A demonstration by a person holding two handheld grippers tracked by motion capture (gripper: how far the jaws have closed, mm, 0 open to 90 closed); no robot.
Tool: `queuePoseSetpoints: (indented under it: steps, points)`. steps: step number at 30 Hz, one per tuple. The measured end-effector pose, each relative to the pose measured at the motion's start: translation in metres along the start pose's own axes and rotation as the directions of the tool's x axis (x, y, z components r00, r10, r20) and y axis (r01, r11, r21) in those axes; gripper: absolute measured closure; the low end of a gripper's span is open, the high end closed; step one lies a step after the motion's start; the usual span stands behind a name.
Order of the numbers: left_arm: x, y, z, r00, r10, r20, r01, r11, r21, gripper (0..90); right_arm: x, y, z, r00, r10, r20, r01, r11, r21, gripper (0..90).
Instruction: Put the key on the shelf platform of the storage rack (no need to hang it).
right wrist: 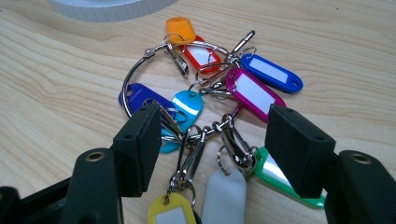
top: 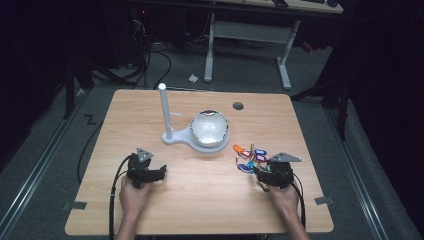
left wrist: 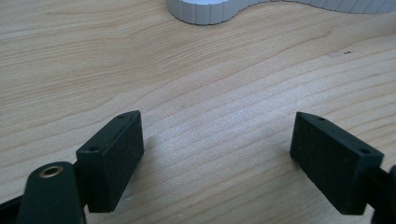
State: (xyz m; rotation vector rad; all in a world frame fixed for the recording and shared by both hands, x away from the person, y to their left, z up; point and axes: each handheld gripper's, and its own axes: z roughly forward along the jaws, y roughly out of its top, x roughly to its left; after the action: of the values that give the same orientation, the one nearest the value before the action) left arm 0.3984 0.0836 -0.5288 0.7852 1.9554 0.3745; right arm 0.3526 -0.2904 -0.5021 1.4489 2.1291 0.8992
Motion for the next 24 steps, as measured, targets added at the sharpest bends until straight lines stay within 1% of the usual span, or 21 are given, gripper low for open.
queuePoseSetpoints:
  steps: [1,3,5,7,8,9,11,12,13,16,19,20,21,24]
  points:
    - [0.000,0.000,0.000,1.0000,0.000,0.000,0.000,1.0000,0.000,17.8,0.000,0.000,0.000,1.0000,0.000,0.000,0.000,1.000,0.000,36.6]
    - [0.000,0.000,0.000,1.0000,-0.001,-0.001,0.001,1.0000,0.000,17.8,0.000,0.000,0.004,0.9999,-0.015,0.006,0.015,1.000,0.010,36.9]
    - [0.000,0.000,0.000,1.0000,0.000,0.000,0.000,1.0000,0.000,17.8,0.000,0.000,0.006,0.9999,-0.013,0.007,0.013,1.000,0.017,37.0]
    - [0.000,0.000,0.000,1.0000,-0.001,0.000,0.001,1.0000,0.000,17.8,0.001,-0.001,0.010,0.9997,-0.024,0.009,0.024,0.999,0.036,37.6]
    - [0.000,0.000,0.000,1.0000,-0.001,0.000,0.001,1.0000,0.000,17.8,0.001,-0.001,0.010,0.9997,-0.024,0.009,0.024,0.999,0.036,37.6]
    - [0.000,0.000,0.000,1.0000,0.000,0.000,0.000,1.0000,0.000,17.8,0.003,-0.002,0.013,0.9994,-0.034,0.006,0.033,0.998,0.053,38.5]
    - [0.000,0.000,0.000,1.0000,0.000,0.000,0.000,1.0000,0.000,17.8,0.003,-0.002,0.013,0.9995,-0.032,0.000,0.032,0.998,0.050,40.3]
    - [0.000,0.000,0.000,1.0000,-0.001,0.000,0.001,1.0000,0.000,17.8,0.002,-0.002,0.013,0.9995,-0.030,-0.007,0.030,0.998,0.049,42.7]
    - [0.000,0.000,0.000,1.0000,-0.001,0.000,0.001,1.0000,0.000,17.8,0.002,-0.002,0.013,0.9995,-0.030,-0.007,0.030,0.998,0.049,42.7]
    - [0.000,0.000,0.000,1.0000,0.000,0.000,0.000,1.0000,0.000,17.8,0.002,-0.003,0.012,0.9987,-0.033,-0.039,0.034,0.998,0.044,51.6]
    - [0.000,0.000,0.000,1.0000,-0.008,-0.004,0.008,1.0000,-0.002,17.8,0.000,-0.003,0.012,0.9969,-0.031,-0.072,0.034,0.998,0.044,57.7]
    - [-0.001,0.000,0.000,0.9999,-0.010,-0.005,0.010,1.0000,-0.002,17.8,0.000,-0.003,0.012,0.9962,-0.025,-0.083,0.029,0.999,0.043,59.9]
    - [-0.001,0.000,0.000,0.9999,-0.010,-0.005,0.010,0.9999,-0.002,17.8,-0.001,-0.004,0.012,0.9950,-0.010,-0.099,0.015,0.999,0.045,63.2]
    - [-0.001,0.000,0.000,0.9999,-0.011,-0.005,0.011,0.9999,-0.001,17.8,-0.002,-0.004,0.012,0.9935,-0.012,-0.113,0.018,0.999,0.045,66.8]
